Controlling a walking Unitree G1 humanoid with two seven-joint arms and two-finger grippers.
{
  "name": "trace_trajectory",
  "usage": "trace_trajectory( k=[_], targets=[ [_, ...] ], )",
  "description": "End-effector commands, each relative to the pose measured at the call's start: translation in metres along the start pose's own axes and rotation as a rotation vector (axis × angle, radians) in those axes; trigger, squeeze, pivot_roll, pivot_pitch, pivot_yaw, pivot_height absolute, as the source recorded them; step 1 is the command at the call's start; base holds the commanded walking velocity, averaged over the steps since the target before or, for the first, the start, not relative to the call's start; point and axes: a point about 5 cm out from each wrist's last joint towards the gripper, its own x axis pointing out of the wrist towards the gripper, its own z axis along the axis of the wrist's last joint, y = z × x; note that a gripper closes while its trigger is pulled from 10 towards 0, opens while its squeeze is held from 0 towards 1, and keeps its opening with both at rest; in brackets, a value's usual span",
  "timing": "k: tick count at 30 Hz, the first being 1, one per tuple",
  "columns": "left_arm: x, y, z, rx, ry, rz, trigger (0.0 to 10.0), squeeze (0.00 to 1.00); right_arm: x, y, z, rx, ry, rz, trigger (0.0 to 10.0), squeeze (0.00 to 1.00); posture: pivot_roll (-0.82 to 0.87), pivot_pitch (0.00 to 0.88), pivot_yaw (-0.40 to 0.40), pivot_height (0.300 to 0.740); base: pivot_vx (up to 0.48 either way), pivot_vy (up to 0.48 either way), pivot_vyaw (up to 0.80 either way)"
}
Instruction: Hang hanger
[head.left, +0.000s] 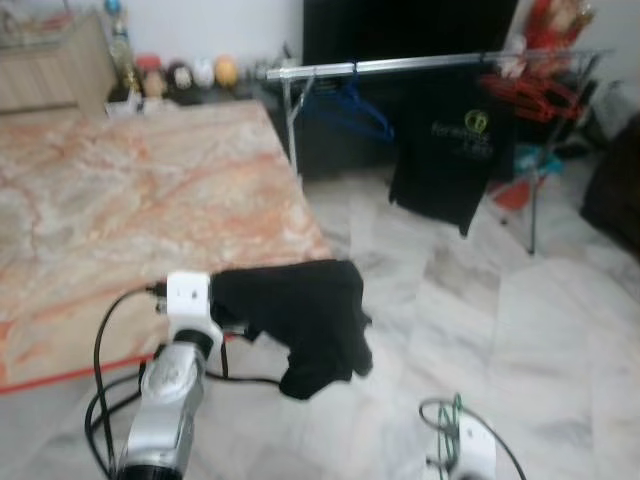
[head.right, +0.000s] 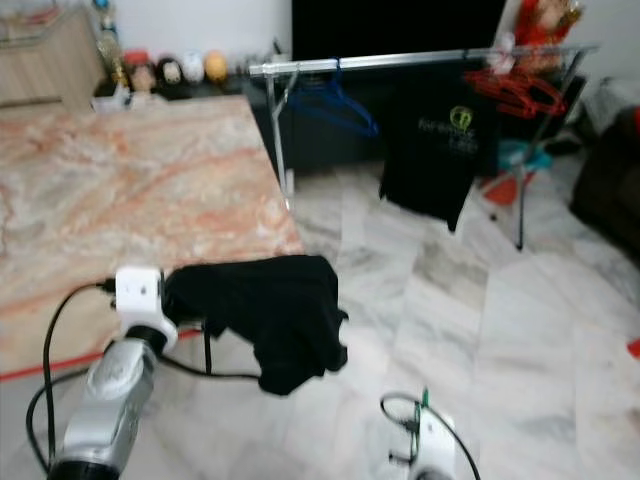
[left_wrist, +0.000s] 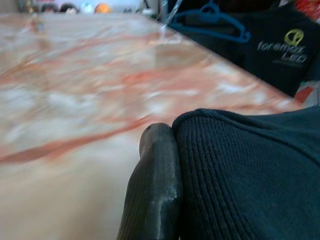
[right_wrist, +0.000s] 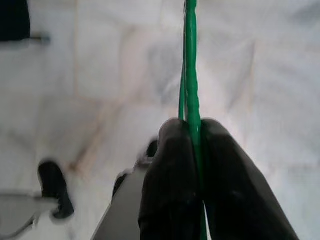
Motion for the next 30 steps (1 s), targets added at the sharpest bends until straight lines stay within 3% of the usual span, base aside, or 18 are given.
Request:
trace_trajectory(
  k=[1, 19, 25, 30],
  targets=[
    [0.0, 0.016, 0.011, -0.002, -0.04, 0.068, 10.0, 0.0, 0.0, 0.005, -0.001, -0.014, 0.003, 0.032, 10.0, 0.0, 0.1, 0.0, -0.027, 0.74, 0.0, 0.382, 0.0],
    [0.01, 0.012, 0.038, -0.011, -0.121, 0.062, 10.0, 0.0, 0.001, 0.019, 0.012, -0.013, -0.025, 0.086, 10.0, 0.0, 0.1, 0.0, -0.024, 0.74, 0.0, 0.383, 0.0],
    [0.012, 0.008, 0.04, -0.019, -0.125, 0.056, 10.0, 0.0, 0.001, 0.006, 0.023, 0.028, -0.094, 0.031, 10.0, 0.0, 0.1, 0.0, -0.022, 0.74, 0.0, 0.419, 0.0],
    [0.011, 0.005, 0.038, -0.024, -0.122, 0.052, 10.0, 0.0, 0.0, -0.002, 0.017, 0.013, -0.109, 0.027, 10.0, 0.0, 0.1, 0.0, -0.024, 0.74, 0.0, 0.424, 0.8]
  ],
)
